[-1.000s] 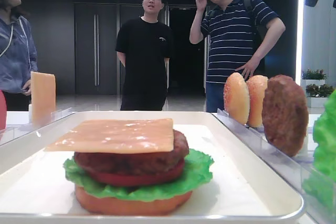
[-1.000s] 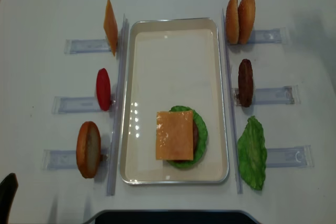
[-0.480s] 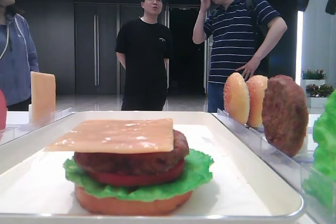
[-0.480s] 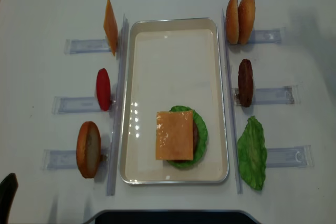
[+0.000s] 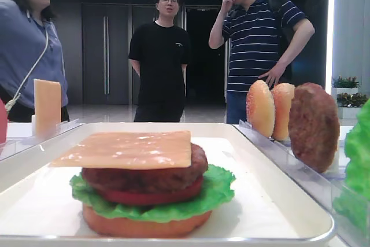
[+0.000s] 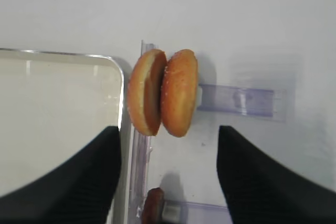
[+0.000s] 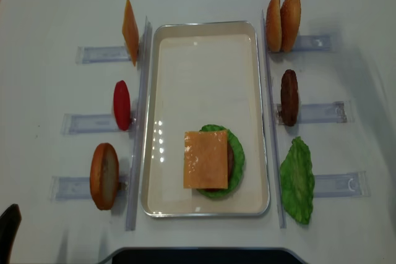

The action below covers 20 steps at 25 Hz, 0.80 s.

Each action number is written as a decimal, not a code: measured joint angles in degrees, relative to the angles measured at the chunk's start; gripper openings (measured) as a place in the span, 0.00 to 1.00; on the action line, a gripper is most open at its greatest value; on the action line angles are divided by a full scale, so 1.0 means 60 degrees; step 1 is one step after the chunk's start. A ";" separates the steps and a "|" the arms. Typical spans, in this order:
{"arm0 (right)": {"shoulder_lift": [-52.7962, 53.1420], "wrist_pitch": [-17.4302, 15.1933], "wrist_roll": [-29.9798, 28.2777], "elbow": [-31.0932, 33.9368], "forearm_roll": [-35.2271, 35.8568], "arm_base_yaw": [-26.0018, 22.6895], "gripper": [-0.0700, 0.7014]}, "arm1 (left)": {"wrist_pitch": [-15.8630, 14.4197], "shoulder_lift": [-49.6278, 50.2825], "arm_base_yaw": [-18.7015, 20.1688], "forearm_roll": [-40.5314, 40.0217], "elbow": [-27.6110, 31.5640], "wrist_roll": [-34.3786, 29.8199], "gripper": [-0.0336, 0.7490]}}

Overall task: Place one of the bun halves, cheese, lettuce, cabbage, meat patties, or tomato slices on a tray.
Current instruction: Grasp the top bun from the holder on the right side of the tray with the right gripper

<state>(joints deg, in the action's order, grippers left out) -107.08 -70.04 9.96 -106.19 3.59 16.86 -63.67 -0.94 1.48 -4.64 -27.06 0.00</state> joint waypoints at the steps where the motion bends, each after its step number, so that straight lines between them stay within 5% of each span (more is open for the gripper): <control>1: -0.0056 0.0000 0.0111 -0.0011 0.0000 0.0093 0.63 | 0.0000 0.0000 0.0000 0.0000 0.0000 0.0000 0.93; 20: -0.1451 0.0945 0.0707 -0.0100 -0.0011 0.0875 0.63 | 0.0000 0.0000 0.0000 0.0000 0.0000 0.0000 0.93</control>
<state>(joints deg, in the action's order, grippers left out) -115.78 -64.37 14.21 -106.79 3.53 22.11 -63.67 -0.94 1.48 -4.64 -27.06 0.00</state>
